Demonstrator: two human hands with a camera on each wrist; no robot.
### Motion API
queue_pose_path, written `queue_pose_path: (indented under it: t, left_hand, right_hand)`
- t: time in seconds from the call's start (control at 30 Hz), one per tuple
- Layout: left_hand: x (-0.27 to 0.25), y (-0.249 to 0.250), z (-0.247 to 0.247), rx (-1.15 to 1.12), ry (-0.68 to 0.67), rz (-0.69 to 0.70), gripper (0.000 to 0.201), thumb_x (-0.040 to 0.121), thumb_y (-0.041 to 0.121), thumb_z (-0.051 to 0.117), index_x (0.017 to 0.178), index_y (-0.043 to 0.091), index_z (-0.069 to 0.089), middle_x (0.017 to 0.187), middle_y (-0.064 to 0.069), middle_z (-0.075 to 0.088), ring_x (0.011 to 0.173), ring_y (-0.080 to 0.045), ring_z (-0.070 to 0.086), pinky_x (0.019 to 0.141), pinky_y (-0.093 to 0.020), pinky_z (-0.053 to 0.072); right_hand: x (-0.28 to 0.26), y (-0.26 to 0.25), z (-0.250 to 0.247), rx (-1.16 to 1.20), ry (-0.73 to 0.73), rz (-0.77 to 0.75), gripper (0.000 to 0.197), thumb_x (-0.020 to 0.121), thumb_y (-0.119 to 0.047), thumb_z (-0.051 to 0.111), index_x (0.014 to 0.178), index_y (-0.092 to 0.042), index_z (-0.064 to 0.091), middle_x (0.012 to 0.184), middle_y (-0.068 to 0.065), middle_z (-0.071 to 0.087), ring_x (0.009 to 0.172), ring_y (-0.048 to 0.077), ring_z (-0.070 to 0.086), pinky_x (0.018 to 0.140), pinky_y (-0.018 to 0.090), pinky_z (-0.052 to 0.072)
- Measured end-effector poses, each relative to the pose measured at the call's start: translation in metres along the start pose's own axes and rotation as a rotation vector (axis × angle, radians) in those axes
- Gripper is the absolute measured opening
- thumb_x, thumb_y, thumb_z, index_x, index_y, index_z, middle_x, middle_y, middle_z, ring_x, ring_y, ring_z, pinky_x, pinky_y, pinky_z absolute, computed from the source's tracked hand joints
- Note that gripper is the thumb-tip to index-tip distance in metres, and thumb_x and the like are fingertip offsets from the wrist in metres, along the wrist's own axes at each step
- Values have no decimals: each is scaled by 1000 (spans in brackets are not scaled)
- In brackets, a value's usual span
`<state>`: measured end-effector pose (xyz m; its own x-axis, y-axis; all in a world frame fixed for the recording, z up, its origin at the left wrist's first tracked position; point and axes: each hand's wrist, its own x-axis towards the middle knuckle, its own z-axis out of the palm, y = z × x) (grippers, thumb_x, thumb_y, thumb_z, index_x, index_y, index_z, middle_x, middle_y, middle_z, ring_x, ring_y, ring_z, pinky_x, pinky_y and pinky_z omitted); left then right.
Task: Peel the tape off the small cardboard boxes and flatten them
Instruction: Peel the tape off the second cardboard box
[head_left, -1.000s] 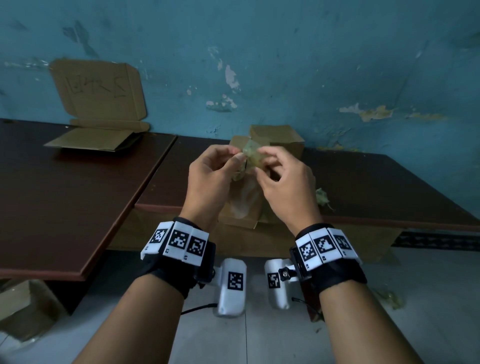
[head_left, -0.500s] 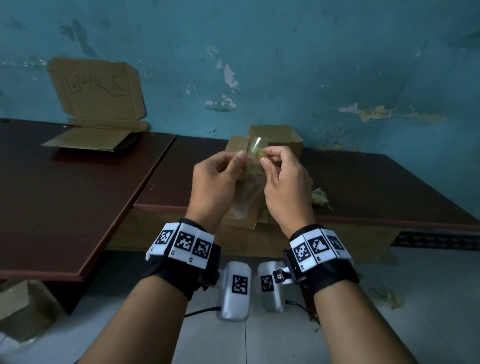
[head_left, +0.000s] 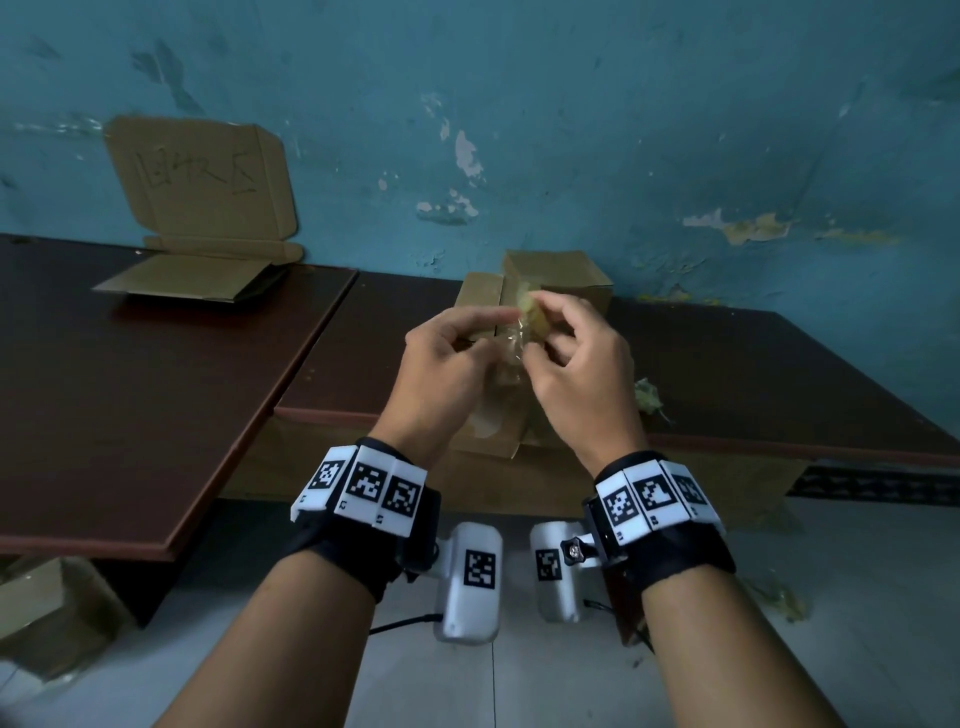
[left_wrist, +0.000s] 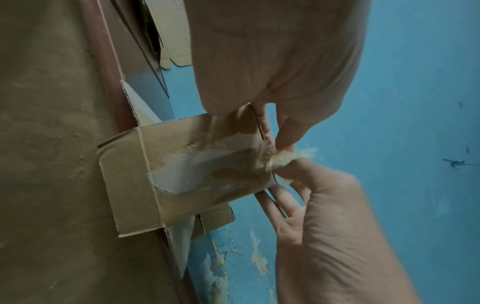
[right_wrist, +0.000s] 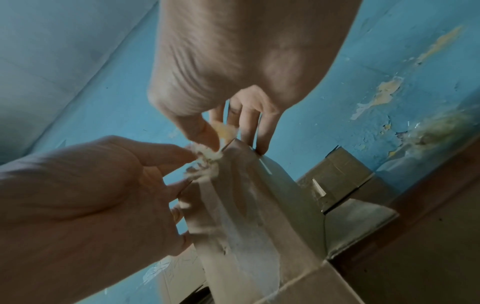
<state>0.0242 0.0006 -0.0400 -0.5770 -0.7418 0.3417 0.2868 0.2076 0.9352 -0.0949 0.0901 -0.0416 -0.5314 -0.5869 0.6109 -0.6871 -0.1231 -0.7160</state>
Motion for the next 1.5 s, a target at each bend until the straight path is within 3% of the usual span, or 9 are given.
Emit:
queue_pose_path:
  t: [0.23, 0.33, 0.5, 0.63, 0.73, 0.93, 1.2, 1.37, 1.5]
  left_hand:
    - [11, -18, 1, 67, 72, 44, 7, 95, 29, 80, 101, 30, 75, 119, -18, 71, 103, -25, 75, 84, -32, 63]
    - [12, -22, 0, 107, 99, 52, 25, 84, 55, 79, 100, 37, 72, 118, -14, 70, 110, -28, 71, 82, -34, 64]
    - [12, -15, 0, 8, 157, 14, 39, 96, 50, 71, 113, 22, 50, 113, -14, 74, 106, -28, 74, 85, -43, 63]
    - [8, -4, -2, -40, 68, -8, 11, 92, 23, 61, 99, 20, 70, 95, 1, 75, 92, -14, 71, 80, -33, 55]
    - [6, -6, 2, 35, 55, 12, 21, 81, 21, 63, 98, 28, 74, 114, -2, 69, 109, -18, 68, 90, -35, 57]
    - [8, -14, -1, 133, 16, 129, 43, 91, 37, 77, 132, 40, 66, 122, 5, 69, 125, -24, 63, 108, -50, 55]
    - [11, -18, 1, 177, 100, 88, 34, 77, 69, 77, 99, 44, 70, 121, -8, 69, 119, -26, 66, 100, -49, 60]
    - [11, -17, 2, 194, 143, 88, 34, 80, 66, 75, 95, 40, 60, 103, -1, 71, 116, -33, 65, 95, -56, 59]
    - [11, -13, 1, 90, 152, 92, 38, 99, 41, 75, 124, 35, 46, 96, -2, 72, 98, -27, 75, 89, -51, 63]
  right_hand:
    - [1, -1, -5, -46, -54, -61, 54, 91, -17, 79, 140, -35, 64, 121, -11, 75, 114, 5, 72, 97, 41, 62]
    - [2, 4, -2, -85, -63, -75, 49, 94, -12, 78, 140, -27, 68, 128, -6, 75, 119, 7, 71, 99, 40, 62]
    - [4, 9, 0, -169, -12, -161, 39, 99, -10, 73, 137, -16, 70, 122, -2, 74, 110, 15, 73, 94, 42, 62]
    - [5, 6, -1, -276, -6, -212, 33, 103, -14, 67, 137, -10, 69, 118, -2, 68, 93, 9, 65, 82, 24, 53]
    - [4, 7, -1, -315, -14, -194, 28, 107, -15, 61, 132, -6, 69, 121, 0, 63, 97, 7, 60, 82, 14, 43]
    - [6, 8, -3, -341, -41, -149, 23, 110, -18, 53, 121, -5, 70, 121, -2, 62, 97, 11, 62, 82, 23, 47]
    - [4, -4, -8, 110, -80, 90, 47, 97, -31, 53, 142, -23, 65, 125, -10, 66, 116, 1, 64, 100, 21, 50]
    - [2, 2, -6, -15, -115, -69, 47, 87, -17, 77, 132, -25, 67, 123, -6, 69, 117, 9, 69, 103, 37, 58]
    - [8, 10, -1, -127, -84, -96, 31, 92, -13, 81, 121, -23, 75, 112, -8, 67, 106, 14, 70, 94, 43, 60]
